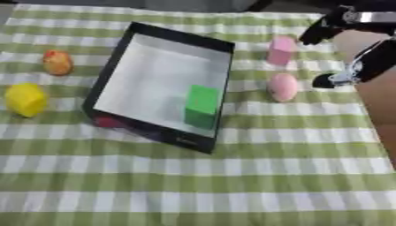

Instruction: Pick up objects on the table and place them in the box.

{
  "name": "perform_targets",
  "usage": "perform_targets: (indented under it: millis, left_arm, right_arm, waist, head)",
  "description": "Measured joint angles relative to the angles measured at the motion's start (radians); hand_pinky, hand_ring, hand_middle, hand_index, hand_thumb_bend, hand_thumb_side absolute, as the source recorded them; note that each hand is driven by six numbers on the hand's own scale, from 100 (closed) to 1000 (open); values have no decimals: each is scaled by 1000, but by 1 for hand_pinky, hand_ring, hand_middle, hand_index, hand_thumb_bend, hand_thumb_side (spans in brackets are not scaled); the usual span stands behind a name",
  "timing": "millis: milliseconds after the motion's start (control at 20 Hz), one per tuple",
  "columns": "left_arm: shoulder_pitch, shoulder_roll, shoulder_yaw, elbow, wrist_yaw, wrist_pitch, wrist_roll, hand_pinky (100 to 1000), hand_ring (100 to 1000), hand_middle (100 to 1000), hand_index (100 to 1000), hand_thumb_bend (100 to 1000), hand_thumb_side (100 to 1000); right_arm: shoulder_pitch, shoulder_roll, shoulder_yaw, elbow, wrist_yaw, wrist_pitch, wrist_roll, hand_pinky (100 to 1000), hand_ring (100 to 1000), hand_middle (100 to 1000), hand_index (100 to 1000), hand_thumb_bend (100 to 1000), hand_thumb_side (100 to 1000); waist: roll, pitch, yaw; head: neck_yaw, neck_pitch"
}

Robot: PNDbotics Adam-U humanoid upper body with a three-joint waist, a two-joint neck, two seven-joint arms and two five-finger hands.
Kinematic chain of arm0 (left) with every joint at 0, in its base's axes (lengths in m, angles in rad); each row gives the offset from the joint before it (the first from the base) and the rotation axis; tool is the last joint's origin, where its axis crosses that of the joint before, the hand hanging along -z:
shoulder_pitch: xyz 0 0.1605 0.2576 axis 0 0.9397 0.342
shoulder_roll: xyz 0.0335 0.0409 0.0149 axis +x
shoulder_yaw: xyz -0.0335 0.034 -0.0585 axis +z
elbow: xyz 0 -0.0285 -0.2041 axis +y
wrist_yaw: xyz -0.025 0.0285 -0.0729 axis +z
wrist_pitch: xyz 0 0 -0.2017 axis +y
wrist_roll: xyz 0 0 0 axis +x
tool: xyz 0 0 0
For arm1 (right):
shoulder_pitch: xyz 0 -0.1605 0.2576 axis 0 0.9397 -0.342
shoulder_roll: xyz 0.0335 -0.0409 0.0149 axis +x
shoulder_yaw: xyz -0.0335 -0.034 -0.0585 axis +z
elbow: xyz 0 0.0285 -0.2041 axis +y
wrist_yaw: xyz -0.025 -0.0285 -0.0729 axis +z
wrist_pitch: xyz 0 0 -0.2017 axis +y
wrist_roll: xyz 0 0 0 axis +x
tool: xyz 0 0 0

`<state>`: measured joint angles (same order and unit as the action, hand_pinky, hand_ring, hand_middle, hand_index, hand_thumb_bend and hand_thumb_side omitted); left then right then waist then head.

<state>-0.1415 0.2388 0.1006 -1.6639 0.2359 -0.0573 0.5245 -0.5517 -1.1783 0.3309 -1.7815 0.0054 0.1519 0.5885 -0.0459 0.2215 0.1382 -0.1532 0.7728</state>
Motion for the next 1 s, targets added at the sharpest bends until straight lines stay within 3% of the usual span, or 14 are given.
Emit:
perform_targets:
  millis: [400, 1000]
  left_arm:
    - [0, 0, 0, 0, 0, 0, 0, 740, 680, 686, 772, 406, 631]
    - [-1, -1, -4, 0, 0, 0, -5, 740, 682, 686, 772, 404, 631]
  right_arm:
    - [-69, 56, 28, 112, 75, -2, 116, 882, 825, 754, 828, 485, 347]
    - [-100, 136, 111, 223, 176, -3, 100, 871, 819, 748, 818, 512, 333]
  waist:
    - [0, 0, 2]
    - [0, 0, 11]
  head:
    - [0, 0]
    - [-4, 0]
